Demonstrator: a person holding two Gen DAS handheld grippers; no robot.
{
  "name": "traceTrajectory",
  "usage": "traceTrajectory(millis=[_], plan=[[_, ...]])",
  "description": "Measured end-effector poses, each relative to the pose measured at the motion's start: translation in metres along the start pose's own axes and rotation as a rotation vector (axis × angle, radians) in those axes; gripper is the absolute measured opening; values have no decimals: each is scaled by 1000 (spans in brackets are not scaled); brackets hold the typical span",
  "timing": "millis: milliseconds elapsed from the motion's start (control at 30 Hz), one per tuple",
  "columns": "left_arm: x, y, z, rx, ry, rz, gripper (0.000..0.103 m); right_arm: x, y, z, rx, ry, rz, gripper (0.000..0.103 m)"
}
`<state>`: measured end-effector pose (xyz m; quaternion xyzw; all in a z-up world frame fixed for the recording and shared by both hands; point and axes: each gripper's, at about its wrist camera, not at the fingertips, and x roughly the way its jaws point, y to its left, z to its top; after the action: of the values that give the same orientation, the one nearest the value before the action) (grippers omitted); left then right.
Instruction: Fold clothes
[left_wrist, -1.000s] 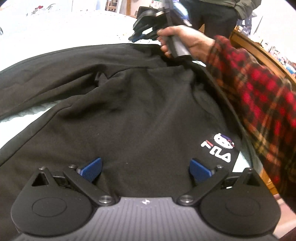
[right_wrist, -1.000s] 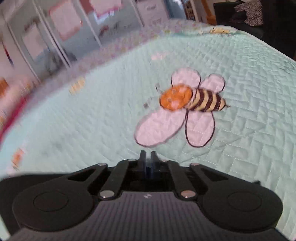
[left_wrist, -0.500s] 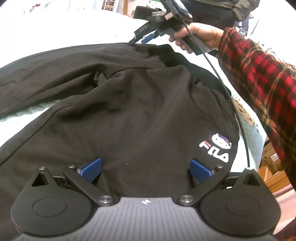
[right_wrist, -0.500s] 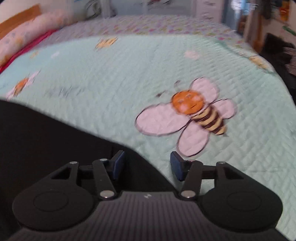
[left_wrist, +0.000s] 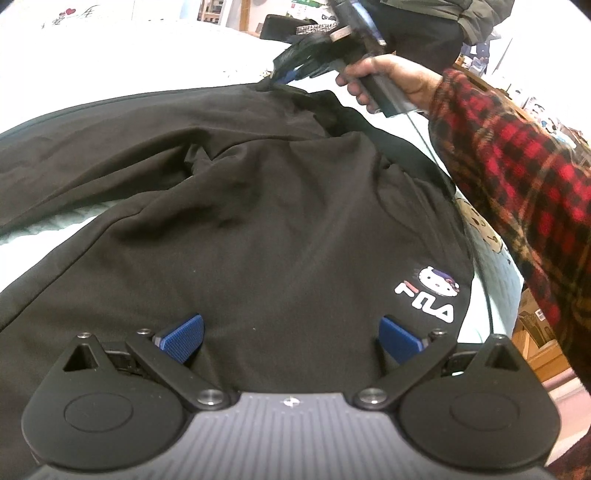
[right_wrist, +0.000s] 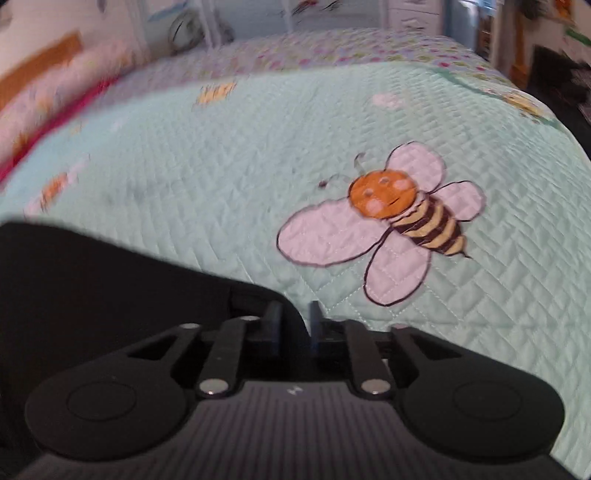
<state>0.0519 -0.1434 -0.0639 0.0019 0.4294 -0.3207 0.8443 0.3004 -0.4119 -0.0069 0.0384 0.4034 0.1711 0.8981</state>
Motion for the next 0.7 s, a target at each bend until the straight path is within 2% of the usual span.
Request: traceTrajectory(millis=[33,67,167,233,300,367,433,467,633,700], plan=[[0,1,0,-4,-2,-4,103,-10,-1,-2,12,-13,23,26],[0,2,0,-8,-4,-8,103,-17,-2,-4,8,-11,10,28],[-1,3,-2,-12,-13,-14,103,-31,-10,-12,-18,1,-106,35],[-1,2,-2,-7,-15,-10,103,-33,-19,-20,-18,13,-178,52],[0,1,-2,-2,-14,-4,103,-31,-32,-27,21,24,-187,64],[1,0,-2,0,-13,0,103,-26,-44,-34,85,34,-148,64],[1,0,-2,1,-13,5,103,-25,-49,-41,137,20,-45,50],[2,-1,-2,2,-12,7,103,-24,-48,-43,145,12,-31,48],[7,-2,-6,13,-12,22,103,-32,-47,-48,139,-31,-80,34],[6,-3,-6,14,-12,28,103,-31,-53,-50,153,-38,-104,33]])
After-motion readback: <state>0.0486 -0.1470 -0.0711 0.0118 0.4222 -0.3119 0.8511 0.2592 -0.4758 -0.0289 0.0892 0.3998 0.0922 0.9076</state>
